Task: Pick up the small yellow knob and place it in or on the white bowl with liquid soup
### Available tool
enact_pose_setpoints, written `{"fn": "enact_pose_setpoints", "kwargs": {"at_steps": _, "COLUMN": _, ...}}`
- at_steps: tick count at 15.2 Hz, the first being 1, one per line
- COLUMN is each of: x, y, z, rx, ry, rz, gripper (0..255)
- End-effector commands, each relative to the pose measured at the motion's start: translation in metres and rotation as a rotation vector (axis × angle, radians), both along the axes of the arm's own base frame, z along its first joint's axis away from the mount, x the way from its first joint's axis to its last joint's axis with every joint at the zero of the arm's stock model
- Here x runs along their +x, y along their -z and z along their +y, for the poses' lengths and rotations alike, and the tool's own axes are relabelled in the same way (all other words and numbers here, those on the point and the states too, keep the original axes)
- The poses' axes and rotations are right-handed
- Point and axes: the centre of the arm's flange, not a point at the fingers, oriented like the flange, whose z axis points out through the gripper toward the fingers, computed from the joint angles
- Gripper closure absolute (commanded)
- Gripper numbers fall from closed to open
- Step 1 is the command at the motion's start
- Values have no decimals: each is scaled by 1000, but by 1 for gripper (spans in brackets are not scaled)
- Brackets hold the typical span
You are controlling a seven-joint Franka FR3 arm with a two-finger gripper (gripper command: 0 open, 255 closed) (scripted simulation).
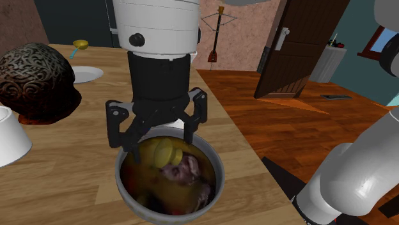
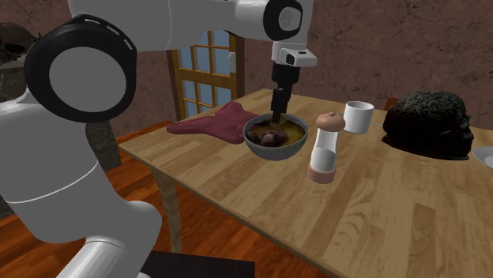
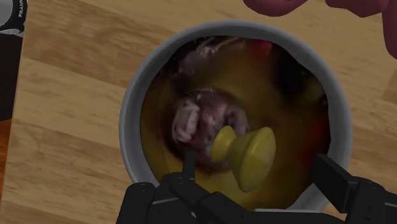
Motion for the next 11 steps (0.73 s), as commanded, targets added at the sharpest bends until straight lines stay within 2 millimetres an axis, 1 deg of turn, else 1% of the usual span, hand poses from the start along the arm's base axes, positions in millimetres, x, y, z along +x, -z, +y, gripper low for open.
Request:
{"fn": "enact_pose_setpoints", "kwargs": {"at_steps": 1, "x": 0, "y": -21, "z": -2, "rx": 0, "ry": 0, "rz": 0, "gripper": 0}}
{"fn": "enact_pose_setpoints", "kwargs": {"at_steps": 3, "x": 1, "y": -44, "z": -2, "rx": 0, "ry": 0, "rz": 0, "gripper": 0}}
{"fn": "enact_pose_setpoints", "kwargs": {"at_steps": 11, "x": 1, "y": -44, "z": -2, "rx": 0, "ry": 0, "rz": 0, "gripper": 0}}
